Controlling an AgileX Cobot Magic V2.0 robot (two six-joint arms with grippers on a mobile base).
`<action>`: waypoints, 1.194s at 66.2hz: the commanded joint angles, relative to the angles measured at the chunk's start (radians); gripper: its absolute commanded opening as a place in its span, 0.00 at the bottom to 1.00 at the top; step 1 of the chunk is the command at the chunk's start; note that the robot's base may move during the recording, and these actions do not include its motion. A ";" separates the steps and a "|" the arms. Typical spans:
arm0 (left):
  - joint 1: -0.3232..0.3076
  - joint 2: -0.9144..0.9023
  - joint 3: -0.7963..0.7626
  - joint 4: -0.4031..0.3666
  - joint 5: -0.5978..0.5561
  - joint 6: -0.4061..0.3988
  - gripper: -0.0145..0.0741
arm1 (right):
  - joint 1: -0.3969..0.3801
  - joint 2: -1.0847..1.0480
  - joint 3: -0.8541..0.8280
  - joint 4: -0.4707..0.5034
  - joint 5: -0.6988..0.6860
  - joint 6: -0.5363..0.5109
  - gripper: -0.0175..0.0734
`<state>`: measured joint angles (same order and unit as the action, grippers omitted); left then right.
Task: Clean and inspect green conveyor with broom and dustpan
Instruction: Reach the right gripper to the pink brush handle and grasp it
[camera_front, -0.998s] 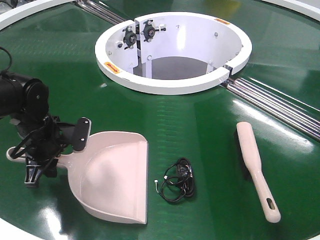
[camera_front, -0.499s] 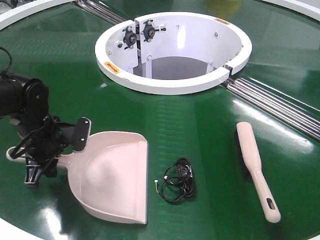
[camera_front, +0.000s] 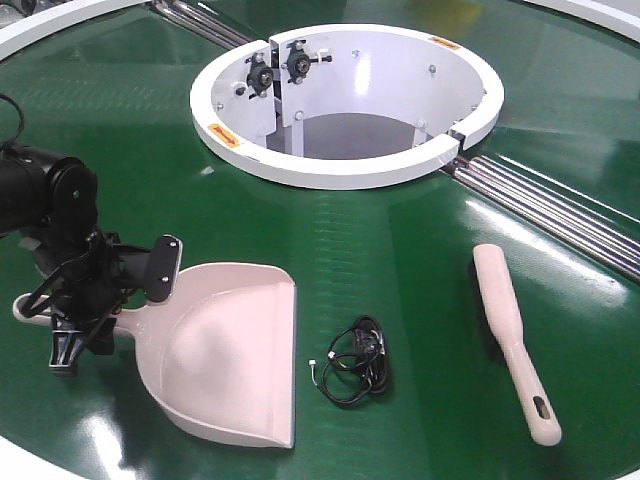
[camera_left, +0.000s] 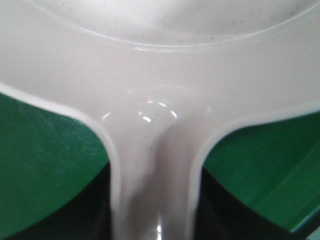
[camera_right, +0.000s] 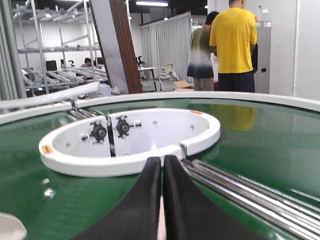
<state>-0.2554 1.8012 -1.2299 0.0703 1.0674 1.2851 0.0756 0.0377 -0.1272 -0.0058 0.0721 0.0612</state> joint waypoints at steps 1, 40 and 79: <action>-0.007 -0.048 -0.027 0.004 0.017 0.003 0.16 | 0.000 0.104 -0.174 0.024 0.063 0.005 0.19; -0.007 -0.048 -0.027 0.004 0.017 0.003 0.16 | 0.000 0.643 -0.475 0.103 0.575 -0.021 0.23; -0.007 -0.048 -0.027 0.004 0.017 0.003 0.16 | 0.086 1.023 -0.786 0.064 0.869 -0.084 0.78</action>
<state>-0.2554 1.8012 -1.2299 0.0703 1.0674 1.2851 0.1198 1.0088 -0.8548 0.0657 0.9463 -0.0173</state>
